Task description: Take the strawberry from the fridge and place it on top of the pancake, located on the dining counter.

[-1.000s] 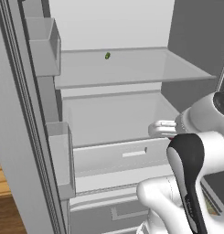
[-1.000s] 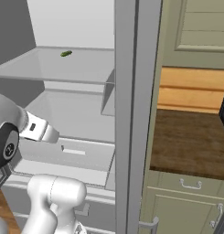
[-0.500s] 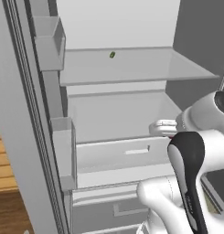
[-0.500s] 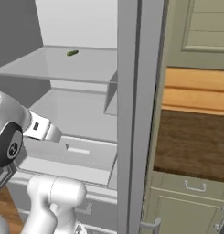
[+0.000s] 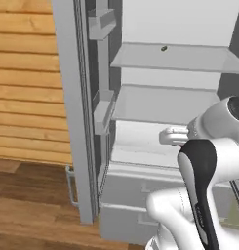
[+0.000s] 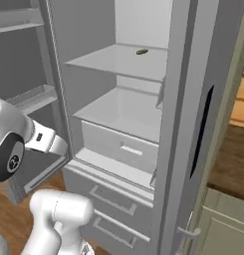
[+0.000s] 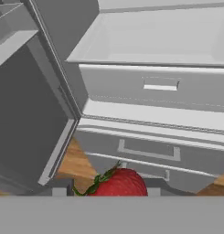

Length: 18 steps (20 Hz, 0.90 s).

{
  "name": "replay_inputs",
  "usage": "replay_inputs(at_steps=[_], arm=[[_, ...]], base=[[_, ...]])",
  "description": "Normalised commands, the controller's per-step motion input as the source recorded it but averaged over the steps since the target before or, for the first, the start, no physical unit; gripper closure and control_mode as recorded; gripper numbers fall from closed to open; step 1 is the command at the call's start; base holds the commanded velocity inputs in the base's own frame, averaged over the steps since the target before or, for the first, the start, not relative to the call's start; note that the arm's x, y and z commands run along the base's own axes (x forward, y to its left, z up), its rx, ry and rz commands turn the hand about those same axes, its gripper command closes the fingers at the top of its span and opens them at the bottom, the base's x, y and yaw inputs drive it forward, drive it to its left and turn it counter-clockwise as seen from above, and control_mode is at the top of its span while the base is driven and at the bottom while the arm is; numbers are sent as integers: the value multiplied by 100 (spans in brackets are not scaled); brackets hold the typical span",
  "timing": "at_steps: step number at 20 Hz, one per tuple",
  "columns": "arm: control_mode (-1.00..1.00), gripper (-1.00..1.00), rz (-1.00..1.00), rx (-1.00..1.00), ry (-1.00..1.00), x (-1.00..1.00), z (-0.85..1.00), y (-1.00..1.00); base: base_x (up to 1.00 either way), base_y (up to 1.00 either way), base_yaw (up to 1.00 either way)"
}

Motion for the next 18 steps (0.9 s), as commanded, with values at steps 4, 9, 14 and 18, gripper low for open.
replay_inputs(at_steps=[4, 9, 14, 18], arm=[[100, 100, 0, 0, 0, 0, 0, 0], [100, 100, 0, 0, 0, 0, 0, 0], [100, 100, 0, 0, 0, 0, 0, 0], [100, 100, 0, 0, 0, 0, 0, 0]], base=[[-53, 7, 79], [-38, 38, 69], [-69, 39, 69], [-74, 62, 63]])
